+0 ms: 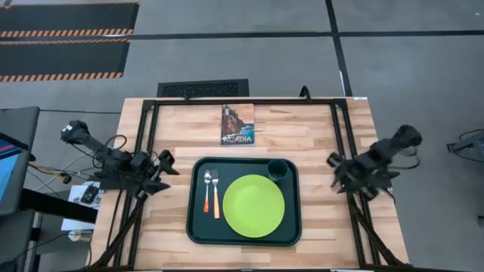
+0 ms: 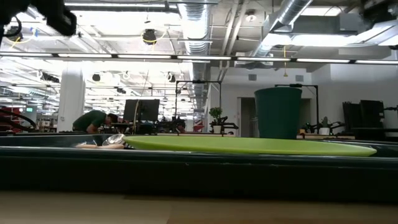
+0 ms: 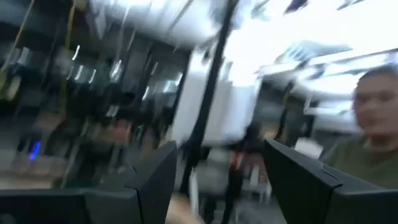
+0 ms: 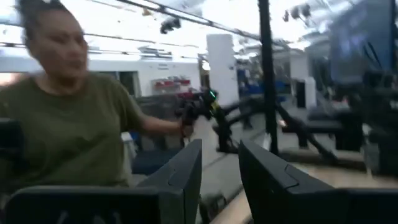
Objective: Pick and place plate/cup/fork/spoon on tray
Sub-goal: Return to Home Position
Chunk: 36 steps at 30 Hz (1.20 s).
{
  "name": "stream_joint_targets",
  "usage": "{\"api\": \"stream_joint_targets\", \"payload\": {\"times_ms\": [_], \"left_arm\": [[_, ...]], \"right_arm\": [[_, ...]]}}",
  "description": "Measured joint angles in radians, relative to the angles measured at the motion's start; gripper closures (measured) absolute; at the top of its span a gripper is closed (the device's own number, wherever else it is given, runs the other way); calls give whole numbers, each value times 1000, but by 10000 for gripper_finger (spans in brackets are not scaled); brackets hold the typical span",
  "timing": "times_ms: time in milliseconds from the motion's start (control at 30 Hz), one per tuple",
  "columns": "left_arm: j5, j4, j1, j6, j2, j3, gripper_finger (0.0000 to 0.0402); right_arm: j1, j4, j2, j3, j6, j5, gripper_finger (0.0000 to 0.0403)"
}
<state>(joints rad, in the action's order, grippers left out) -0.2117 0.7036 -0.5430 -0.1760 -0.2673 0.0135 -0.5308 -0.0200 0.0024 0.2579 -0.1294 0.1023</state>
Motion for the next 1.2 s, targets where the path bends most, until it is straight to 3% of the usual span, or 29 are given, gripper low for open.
{"api": "stream_joint_targets", "payload": {"times_ms": [67,167,300,433,700,967,1200], "left_arm": [[-48,-84,0,-56,12,0,173],[-60,-85,0,-81,21,-3,173],[4,-94,0,-37,19,-3,173],[15,-102,0,33,19,-3,173],[157,-257,-1,62,19,-4,173],[87,-290,-1,132,19,-5,173],[65,-430,0,119,19,-5,173]], "right_arm": [[4,-146,5,-96,-16,-2,270],[4,-347,2,-223,-50,8,269],[10,-335,8,-249,-50,-7,268],[9,-326,1,-249,52,36,268],[10,-191,2,-249,122,28,269],[10,-58,2,-249,96,28,269],[10,-24,5,-249,96,25,269]]}}
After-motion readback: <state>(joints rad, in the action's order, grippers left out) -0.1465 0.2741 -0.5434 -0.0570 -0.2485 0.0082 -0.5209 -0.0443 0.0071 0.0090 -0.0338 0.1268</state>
